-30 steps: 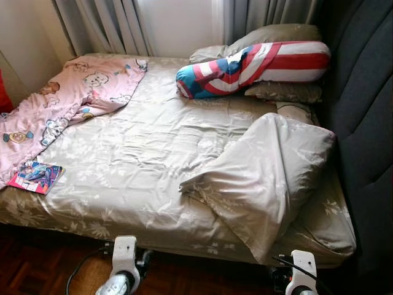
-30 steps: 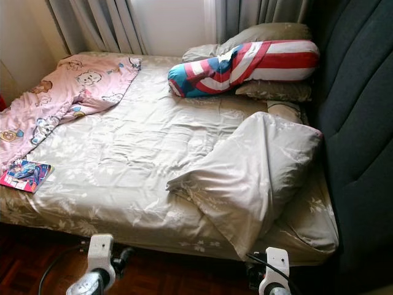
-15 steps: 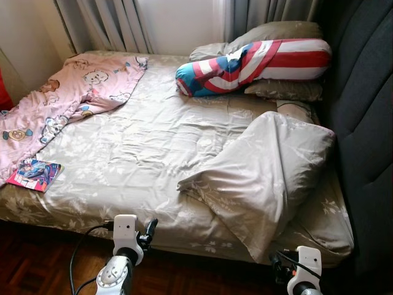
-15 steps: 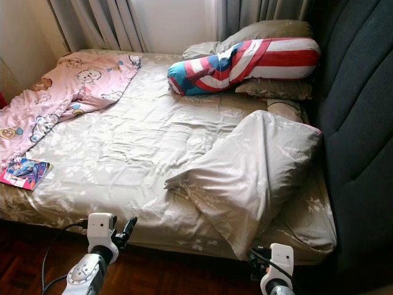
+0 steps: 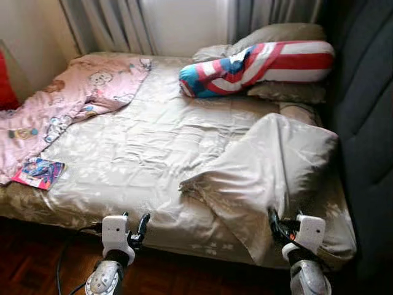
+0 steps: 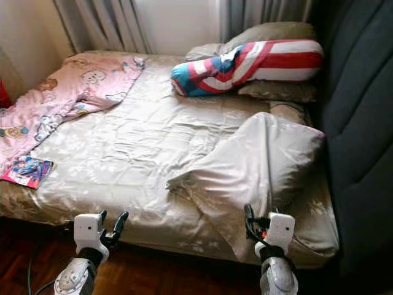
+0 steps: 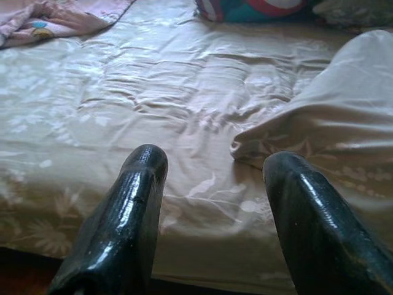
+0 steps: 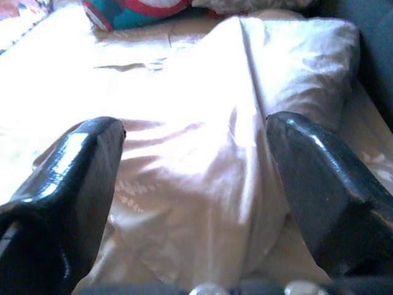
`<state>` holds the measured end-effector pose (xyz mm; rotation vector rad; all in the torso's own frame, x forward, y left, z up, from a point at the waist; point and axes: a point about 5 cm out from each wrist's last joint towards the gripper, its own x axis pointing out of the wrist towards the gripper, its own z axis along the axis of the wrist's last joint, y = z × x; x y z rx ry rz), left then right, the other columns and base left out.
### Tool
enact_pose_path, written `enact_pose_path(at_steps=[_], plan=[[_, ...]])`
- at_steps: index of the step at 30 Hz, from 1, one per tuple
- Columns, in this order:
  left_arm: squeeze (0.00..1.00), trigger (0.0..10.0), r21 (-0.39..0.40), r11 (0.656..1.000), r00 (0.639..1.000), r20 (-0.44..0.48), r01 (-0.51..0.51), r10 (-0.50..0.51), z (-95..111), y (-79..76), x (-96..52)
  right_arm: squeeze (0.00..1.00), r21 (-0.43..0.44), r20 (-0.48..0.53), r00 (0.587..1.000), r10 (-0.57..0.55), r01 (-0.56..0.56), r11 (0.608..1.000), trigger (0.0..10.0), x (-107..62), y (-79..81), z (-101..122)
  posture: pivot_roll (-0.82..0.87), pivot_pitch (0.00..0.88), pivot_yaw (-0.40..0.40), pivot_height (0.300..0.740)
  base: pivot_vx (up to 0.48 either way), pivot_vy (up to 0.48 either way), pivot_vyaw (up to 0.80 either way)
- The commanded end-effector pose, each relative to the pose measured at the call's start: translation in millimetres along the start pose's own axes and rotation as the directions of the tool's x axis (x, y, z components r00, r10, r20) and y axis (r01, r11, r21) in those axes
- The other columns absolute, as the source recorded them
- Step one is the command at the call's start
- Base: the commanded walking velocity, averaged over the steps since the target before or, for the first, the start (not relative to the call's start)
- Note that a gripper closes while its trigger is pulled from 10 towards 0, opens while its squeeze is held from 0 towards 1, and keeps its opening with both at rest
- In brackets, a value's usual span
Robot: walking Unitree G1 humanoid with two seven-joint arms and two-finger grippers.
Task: Clean up the room
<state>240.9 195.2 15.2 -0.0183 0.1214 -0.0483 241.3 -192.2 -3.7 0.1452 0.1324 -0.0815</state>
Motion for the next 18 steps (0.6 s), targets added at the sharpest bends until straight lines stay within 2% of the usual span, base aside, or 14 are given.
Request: enact_pose_path(at_steps=[1,9,18], plan=[[0.00,10.0,-0.011,1.000,1.000,0.003,0.003,-0.003,2.0,-3.4,-0.5,0.00,0.002,-0.029,0.999,-0.019,0.019,1.000,10.0,-6.8,-2.7,-6.8,-0.10,0.000,0.020,0.740,0.000,0.000,0.00],[0.00,10.0,-0.012,0.999,0.999,0.002,-0.044,0.044,6.8,3.2,2.5,0.00,0.018,0.002,1.000,-0.012,0.012,1.000,10.0,-8.4,3.4,1.4,-0.11,0.003,0.011,0.740,0.000,0.000,0.00],[0.00,10.0,-0.030,0.999,0.999,0.018,-0.029,0.030,15.1,-3.4,9.2,0.00,0.037,-0.011,1.000,-0.022,0.023,0.999,10.0,-3.2,9.3,4.3,-0.10,0.039,0.013,0.740,0.000,0.000,0.00]])
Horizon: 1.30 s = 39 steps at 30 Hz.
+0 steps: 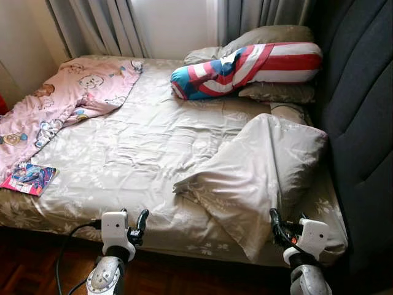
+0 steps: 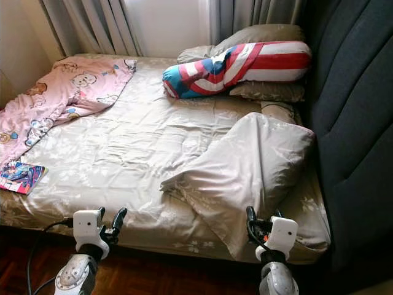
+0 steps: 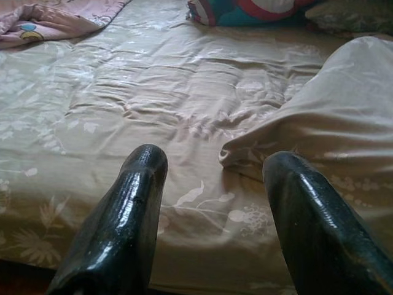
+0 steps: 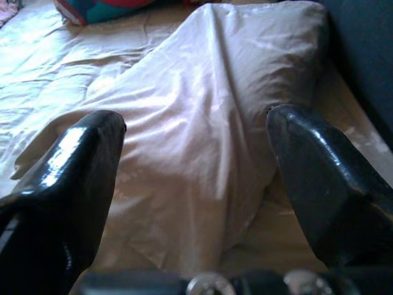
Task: Clean up the room
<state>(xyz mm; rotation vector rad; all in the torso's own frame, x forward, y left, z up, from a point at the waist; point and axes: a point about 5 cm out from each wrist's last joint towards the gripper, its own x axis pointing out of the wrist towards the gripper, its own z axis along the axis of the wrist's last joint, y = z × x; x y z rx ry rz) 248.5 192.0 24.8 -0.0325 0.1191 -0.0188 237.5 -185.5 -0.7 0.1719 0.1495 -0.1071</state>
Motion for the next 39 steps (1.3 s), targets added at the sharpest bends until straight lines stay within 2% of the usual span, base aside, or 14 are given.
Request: enact_pose_path(at_steps=[1,12,22,39], plan=[[0.00,10.0,-0.017,1.000,1.000,0.015,-0.002,0.002,5.8,-0.5,3.7,0.00,0.011,0.003,1.000,-0.001,0.001,1.000,10.0,1.4,2.9,3.4,-0.10,0.045,0.013,0.740,0.000,0.000,0.00],[0.00,10.0,-0.022,1.000,1.000,0.010,0.018,-0.018,5.5,-4.2,2.7,0.00,0.009,-0.004,1.000,-0.006,0.006,1.000,10.0,-1.4,0.4,2.9,-0.10,0.010,0.016,0.740,0.214,0.000,0.00],[0.00,10.0,-0.034,0.999,1.000,0.019,0.026,-0.025,8.8,-7.2,5.2,0.00,0.009,0.000,1.000,0.005,-0.005,1.000,10.0,3.0,4.9,5.8,-0.10,0.021,0.016,0.740,0.282,0.000,0.00],[0.00,10.0,-0.041,0.997,0.998,0.037,0.062,-0.060,16.4,-10.8,8.1,0.00,0.017,-0.032,0.999,0.002,-0.002,1.000,10.0,0.5,8.3,-1.0,-0.10,0.015,0.023,0.740,0.234,0.000,0.00]])
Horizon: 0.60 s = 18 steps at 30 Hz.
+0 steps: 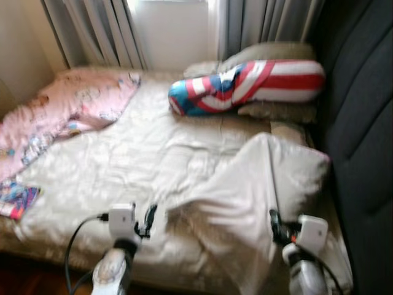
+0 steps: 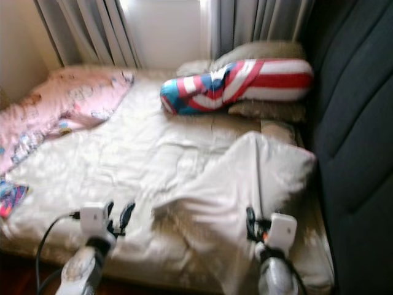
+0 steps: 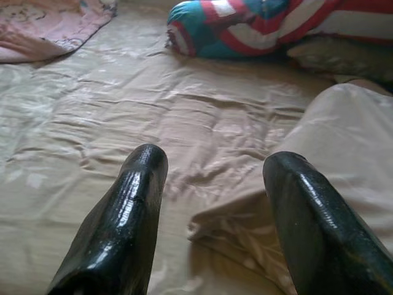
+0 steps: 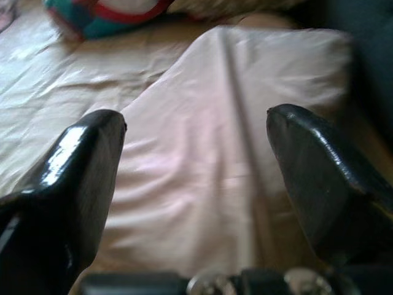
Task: Clean up the room
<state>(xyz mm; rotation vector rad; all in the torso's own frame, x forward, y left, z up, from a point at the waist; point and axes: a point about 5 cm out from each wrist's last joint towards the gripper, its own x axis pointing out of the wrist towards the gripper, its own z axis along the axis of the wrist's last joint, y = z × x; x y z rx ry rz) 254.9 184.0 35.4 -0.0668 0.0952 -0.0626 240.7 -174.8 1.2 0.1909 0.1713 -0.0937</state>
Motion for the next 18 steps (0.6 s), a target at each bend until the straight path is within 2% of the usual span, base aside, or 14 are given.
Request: enact_pose_path(at_steps=[1,10,18], plan=[[0.00,10.0,-0.010,1.000,1.000,0.012,0.015,-0.015,5.2,-2.6,3.1,0.00,0.000,-0.008,1.000,-0.011,0.011,1.000,10.0,-1.3,-2.9,-1.4,-0.10,0.015,0.023,0.740,0.000,0.000,0.00],[0.00,10.0,-0.012,1.000,1.000,0.021,0.022,-0.022,7.2,-3.7,2.4,0.00,0.001,0.009,1.000,-0.017,0.017,1.000,10.0,-2.2,-3.9,0.0,-0.10,0.009,0.028,0.740,0.000,0.000,0.00],[0.00,10.0,-0.011,1.000,1.000,0.010,-0.003,0.003,3.0,-3.8,-0.5,0.00,-0.047,0.023,1.000,0.008,-0.007,0.999,10.0,-1.4,-4.3,6.1,-0.12,0.026,-0.005,0.740,0.000,0.000,0.00]])
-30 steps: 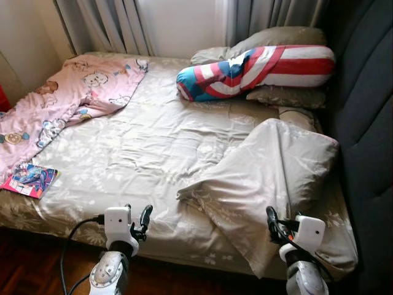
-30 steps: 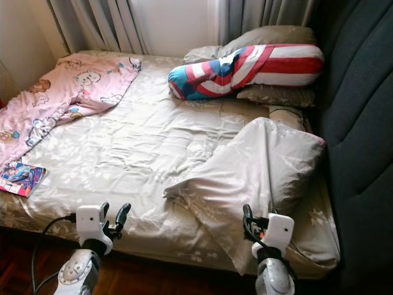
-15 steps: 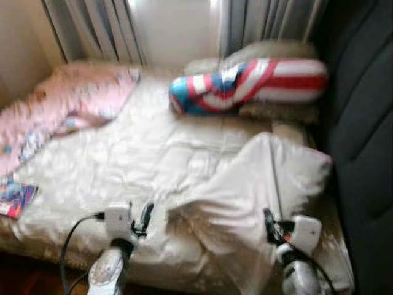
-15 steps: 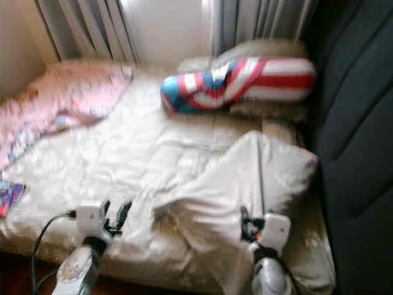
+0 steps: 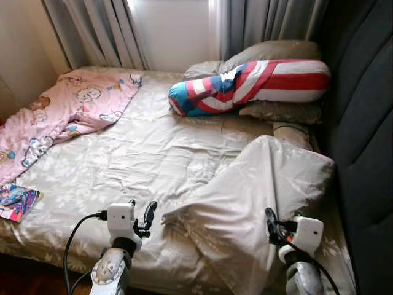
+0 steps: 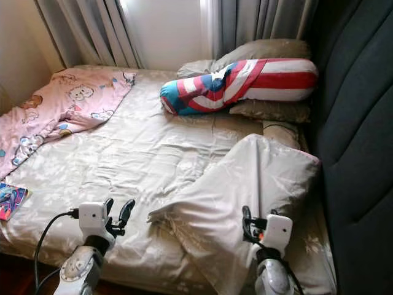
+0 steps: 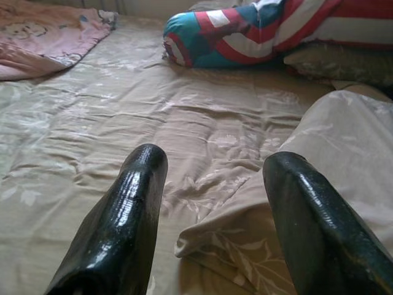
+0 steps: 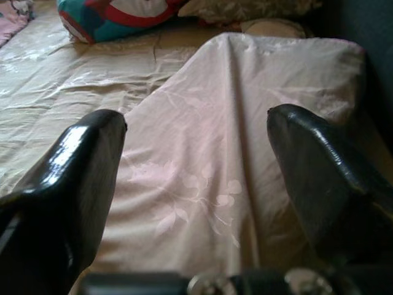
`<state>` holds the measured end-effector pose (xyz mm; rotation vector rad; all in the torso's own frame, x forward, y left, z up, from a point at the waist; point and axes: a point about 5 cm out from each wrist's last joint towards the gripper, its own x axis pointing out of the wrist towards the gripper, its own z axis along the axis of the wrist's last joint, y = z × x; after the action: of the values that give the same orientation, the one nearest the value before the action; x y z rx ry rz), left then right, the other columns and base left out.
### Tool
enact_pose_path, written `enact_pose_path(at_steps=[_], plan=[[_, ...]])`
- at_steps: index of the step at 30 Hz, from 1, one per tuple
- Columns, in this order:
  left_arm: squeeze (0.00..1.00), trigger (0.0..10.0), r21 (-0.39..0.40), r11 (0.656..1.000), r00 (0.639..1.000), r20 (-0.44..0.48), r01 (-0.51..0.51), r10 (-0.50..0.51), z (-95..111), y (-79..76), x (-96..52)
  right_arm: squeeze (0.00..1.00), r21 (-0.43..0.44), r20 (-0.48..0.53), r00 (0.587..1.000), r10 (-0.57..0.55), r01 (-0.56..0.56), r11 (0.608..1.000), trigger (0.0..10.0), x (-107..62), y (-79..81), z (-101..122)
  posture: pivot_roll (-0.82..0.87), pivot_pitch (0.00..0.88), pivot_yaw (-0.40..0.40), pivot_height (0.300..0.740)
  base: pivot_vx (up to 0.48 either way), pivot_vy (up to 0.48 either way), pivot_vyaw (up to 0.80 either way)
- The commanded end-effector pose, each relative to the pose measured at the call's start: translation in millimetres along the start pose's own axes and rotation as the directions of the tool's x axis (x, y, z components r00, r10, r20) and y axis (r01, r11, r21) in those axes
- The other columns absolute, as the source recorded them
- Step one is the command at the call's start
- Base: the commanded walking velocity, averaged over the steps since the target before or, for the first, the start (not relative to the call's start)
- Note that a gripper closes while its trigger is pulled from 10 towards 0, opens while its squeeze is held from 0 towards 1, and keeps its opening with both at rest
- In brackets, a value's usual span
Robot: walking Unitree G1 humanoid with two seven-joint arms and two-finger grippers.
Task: Clean up the room
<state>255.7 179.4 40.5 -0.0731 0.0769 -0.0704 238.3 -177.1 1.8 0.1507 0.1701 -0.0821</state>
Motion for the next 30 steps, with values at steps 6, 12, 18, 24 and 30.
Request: enact_pose_path(at_steps=[6,12,18,24,30], plan=[[0.00,10.0,-0.028,0.999,1.000,0.002,-0.027,0.027,-1.7,-5.7,0.3,0.00,-0.034,0.026,1.000,0.008,-0.007,0.999,10.0,4.5,-9.5,11.4,-0.12,0.033,-0.022,0.740,0.000,0.000,0.00],[0.00,10.0,-0.004,1.000,1.000,-0.007,-0.003,0.003,-3.3,-6.8,-1.7,0.00,-0.024,0.008,1.000,-0.007,0.007,1.000,10.0,11.2,-5.1,12.4,-0.12,0.039,-0.007,0.740,0.000,0.000,0.00],[0.00,10.0,0.020,1.000,1.000,-0.007,0.019,-0.019,0.0,-3.5,0.8,0.00,-0.030,-0.030,0.999,-0.013,0.012,0.999,10.0,9.4,1.6,5.1,-0.12,0.050,0.017,0.720,0.000,0.000,0.00],[0.00,10.0,0.028,0.999,0.999,-0.012,0.033,-0.033,-0.4,-4.6,2.7,0.00,-0.016,0.006,1.000,-0.026,0.026,1.000,10.0,7.3,2.3,7.3,-0.12,0.046,0.024,0.716,0.000,0.000,0.00],[0.00,10.0,0.020,0.999,0.999,-0.002,0.044,-0.044,1.0,-10.4,5.5,0.00,-0.045,-0.010,1.000,-0.011,0.011,0.999,10.0,9.0,1.6,7.4,-0.12,0.032,0.011,0.716,0.000,0.000,0.00]])
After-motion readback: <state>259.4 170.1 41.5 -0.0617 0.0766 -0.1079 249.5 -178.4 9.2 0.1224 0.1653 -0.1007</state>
